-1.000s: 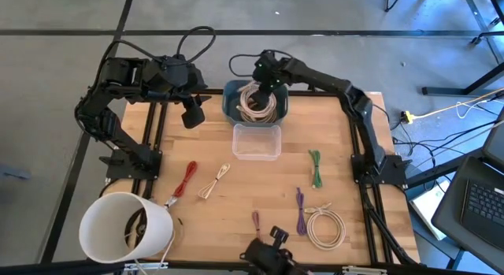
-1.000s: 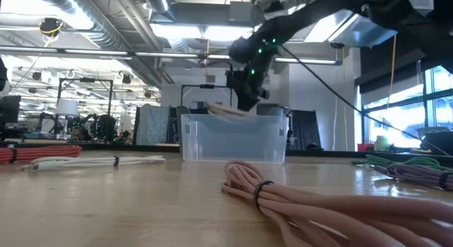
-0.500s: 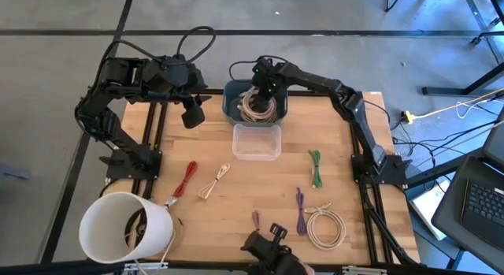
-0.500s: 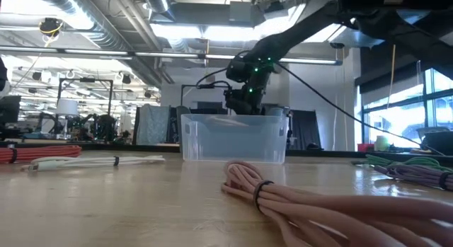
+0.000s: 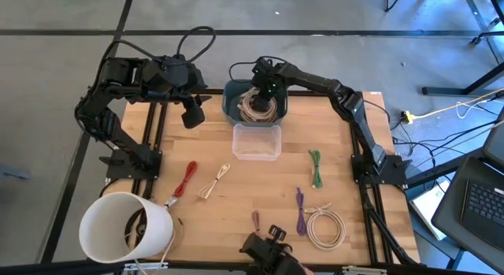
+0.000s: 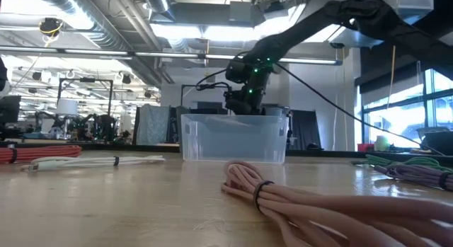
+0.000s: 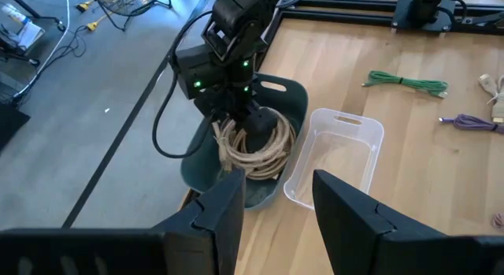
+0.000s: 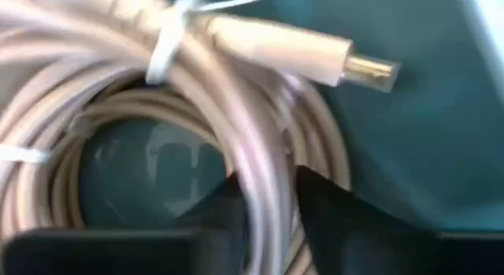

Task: Pick & Place USB Port
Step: Put the brown HDMI cable into the blue bin

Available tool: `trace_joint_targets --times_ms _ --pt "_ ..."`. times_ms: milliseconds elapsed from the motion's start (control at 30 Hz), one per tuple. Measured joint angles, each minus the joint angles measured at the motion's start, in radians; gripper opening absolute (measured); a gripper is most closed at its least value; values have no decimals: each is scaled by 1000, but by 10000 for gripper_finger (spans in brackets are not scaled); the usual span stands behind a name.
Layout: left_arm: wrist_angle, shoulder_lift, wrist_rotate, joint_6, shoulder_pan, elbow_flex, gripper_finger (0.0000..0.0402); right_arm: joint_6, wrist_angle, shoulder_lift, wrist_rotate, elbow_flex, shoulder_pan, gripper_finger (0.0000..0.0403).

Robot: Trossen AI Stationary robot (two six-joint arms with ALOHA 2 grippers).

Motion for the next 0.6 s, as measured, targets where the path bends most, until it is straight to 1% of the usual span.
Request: trace_joint_targets --times_ms 133,200,267,367,500,533,600 --pt "0 0 0 -14 0 0 143 7 -47 4 -3 52 7 191" --pt "0 0 0 -23 0 0 143 8 -68 4 -3 89 10 221" --pt "0 0 0 -23 0 0 143 22 -123 4 -3 143 15 240" --pt "0 0 0 -27 0 0 143 39 -187 2 1 226 24 250" --pt "1 0 0 -33 0 -6 143 24 -399 1 55 374 51 245" --pt "-1 0 0 -33 0 -11 143 18 -442 -19 61 375 60 242" --pt "0 0 0 -34 0 -22 143 19 -515 -93 47 309 83 233"
